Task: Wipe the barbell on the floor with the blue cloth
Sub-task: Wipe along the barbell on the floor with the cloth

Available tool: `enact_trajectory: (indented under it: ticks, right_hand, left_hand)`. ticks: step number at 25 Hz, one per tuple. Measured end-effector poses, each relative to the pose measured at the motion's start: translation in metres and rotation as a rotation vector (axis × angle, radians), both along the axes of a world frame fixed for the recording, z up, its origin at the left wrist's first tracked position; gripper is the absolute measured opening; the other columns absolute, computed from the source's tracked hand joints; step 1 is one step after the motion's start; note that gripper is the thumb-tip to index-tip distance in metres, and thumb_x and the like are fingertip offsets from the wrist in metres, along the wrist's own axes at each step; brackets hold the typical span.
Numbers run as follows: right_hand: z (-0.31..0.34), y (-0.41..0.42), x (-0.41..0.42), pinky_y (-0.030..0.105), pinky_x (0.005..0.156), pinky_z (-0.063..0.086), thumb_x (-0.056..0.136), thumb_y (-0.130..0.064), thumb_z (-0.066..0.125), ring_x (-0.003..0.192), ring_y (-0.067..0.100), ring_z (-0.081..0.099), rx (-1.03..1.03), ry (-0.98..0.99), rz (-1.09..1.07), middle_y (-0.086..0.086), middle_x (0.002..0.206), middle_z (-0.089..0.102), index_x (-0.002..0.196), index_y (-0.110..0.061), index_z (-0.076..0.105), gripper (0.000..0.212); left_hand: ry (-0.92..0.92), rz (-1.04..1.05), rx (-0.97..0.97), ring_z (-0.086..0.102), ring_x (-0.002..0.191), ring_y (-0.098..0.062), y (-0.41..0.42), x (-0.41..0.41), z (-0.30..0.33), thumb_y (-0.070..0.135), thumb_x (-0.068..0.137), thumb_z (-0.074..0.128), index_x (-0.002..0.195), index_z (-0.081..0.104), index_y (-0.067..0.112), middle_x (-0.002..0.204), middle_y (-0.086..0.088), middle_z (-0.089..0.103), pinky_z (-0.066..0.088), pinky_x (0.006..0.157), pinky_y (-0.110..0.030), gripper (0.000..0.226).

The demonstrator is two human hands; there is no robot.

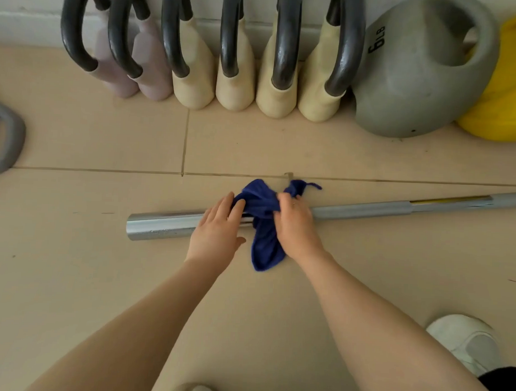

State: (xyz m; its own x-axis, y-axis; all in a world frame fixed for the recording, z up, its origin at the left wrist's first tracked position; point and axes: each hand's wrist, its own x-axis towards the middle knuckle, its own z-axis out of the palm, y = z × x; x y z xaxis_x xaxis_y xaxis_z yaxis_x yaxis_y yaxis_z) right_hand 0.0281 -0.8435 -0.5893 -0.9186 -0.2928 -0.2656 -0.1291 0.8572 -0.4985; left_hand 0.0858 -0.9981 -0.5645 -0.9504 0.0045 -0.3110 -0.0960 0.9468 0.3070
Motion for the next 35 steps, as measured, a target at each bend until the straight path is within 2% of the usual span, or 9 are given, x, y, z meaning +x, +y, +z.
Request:
enact_trajectory:
  ticks: [3,8,13,15,18,21,25,31,35]
  right_hand:
    - [-0.001,0.001,0.008,0.043,0.09,0.04,0.086,0.0,0.044,0.102,0.038,0.049,0.067,0.112,-0.142,0.022,0.104,0.059,0.113,0.0,0.05,0.027]
    - [0.006,0.015,0.009,0.045,0.082,0.045,0.08,-0.002,0.05,0.097,0.041,0.051,0.066,0.184,-0.01,0.025,0.105,0.058,0.112,-0.007,0.06,0.034]
    - [0.013,0.065,0.002,0.048,0.085,0.041,0.075,0.006,0.05,0.099,0.043,0.047,0.247,0.201,-0.455,0.022,0.119,0.054,0.112,-0.008,0.061,0.041]
    - [0.015,0.037,0.019,0.049,0.084,0.044,0.08,-0.001,0.052,0.102,0.042,0.045,0.18,0.142,-0.373,0.02,0.125,0.048,0.118,-0.01,0.055,0.039]
    - [0.009,0.037,0.025,0.042,0.073,0.046,0.089,-0.01,0.043,0.101,0.037,0.048,0.152,0.033,-0.01,0.015,0.123,0.041,0.135,-0.021,0.039,0.047]
    - [0.009,0.098,-0.003,0.038,0.072,0.042,0.093,-0.02,0.037,0.095,0.036,0.051,0.117,-0.073,-0.154,0.014,0.118,0.042,0.134,-0.033,0.041,0.043]
    - [0.013,0.112,-0.013,0.041,0.066,0.045,0.088,-0.013,0.049,0.081,0.043,0.058,0.328,0.025,-0.436,0.02,0.131,0.037,0.135,-0.027,0.041,0.049]
    - [0.013,0.127,-0.016,0.039,0.062,0.044,0.092,-0.015,0.044,0.077,0.035,0.056,0.4,0.108,-0.045,0.016,0.116,0.042,0.142,-0.032,0.025,0.056]
    - [0.017,0.183,-0.031,0.042,0.068,0.048,0.09,-0.01,0.045,0.081,0.04,0.058,0.432,0.07,-0.527,0.021,0.122,0.042,0.142,-0.028,0.03,0.056]
  left_hand:
    - [0.051,-0.01,-0.064,0.013,0.144,-0.023,0.007,-0.005,-0.004,0.012,0.089,0.056,0.144,0.022,0.013,0.156,-0.008,0.016,0.01,0.118,-0.033,0.065]
    - [0.072,-0.14,-0.025,0.01,0.145,-0.028,0.013,-0.007,-0.002,-0.006,0.086,0.04,0.132,0.042,0.002,0.152,-0.011,0.028,0.005,0.118,-0.034,0.047]
    - [0.155,-0.177,-0.115,0.054,0.117,-0.044,0.023,-0.008,0.0,-0.018,0.065,0.063,0.103,0.064,-0.007,0.109,-0.022,0.066,0.038,0.101,-0.055,0.039]
    - [0.116,-0.166,-0.113,0.062,0.105,-0.038,0.037,-0.014,0.0,-0.006,0.069,0.07,0.108,0.064,0.0,0.099,-0.016,0.069,0.042,0.1,-0.05,0.039]
    - [0.109,-0.241,-0.192,0.066,0.07,-0.027,0.056,-0.027,-0.001,0.01,0.062,0.081,0.097,0.068,0.012,0.076,-0.006,0.067,0.054,0.075,-0.033,0.038]
    - [-0.023,-0.213,-0.189,0.058,0.091,-0.028,0.061,-0.032,-0.006,0.01,0.084,0.058,0.119,0.052,0.015,0.101,-0.007,0.059,0.043,0.075,-0.034,0.035]
    - [-0.098,-0.099,-0.154,0.052,0.103,-0.03,0.068,-0.044,-0.001,0.003,0.086,0.047,0.124,0.047,0.015,0.114,-0.008,0.054,0.039,0.075,-0.036,0.039]
    - [-0.088,-0.316,-0.094,0.05,0.11,-0.03,0.124,-0.073,0.002,0.008,0.087,0.052,0.131,0.036,0.017,0.122,-0.008,0.05,0.041,0.088,-0.038,0.048]
    - [-0.049,-0.321,-0.194,0.054,0.1,-0.03,0.134,-0.073,-0.002,-0.001,0.085,0.047,0.13,0.039,0.014,0.116,-0.009,0.05,0.043,0.079,-0.036,0.048]
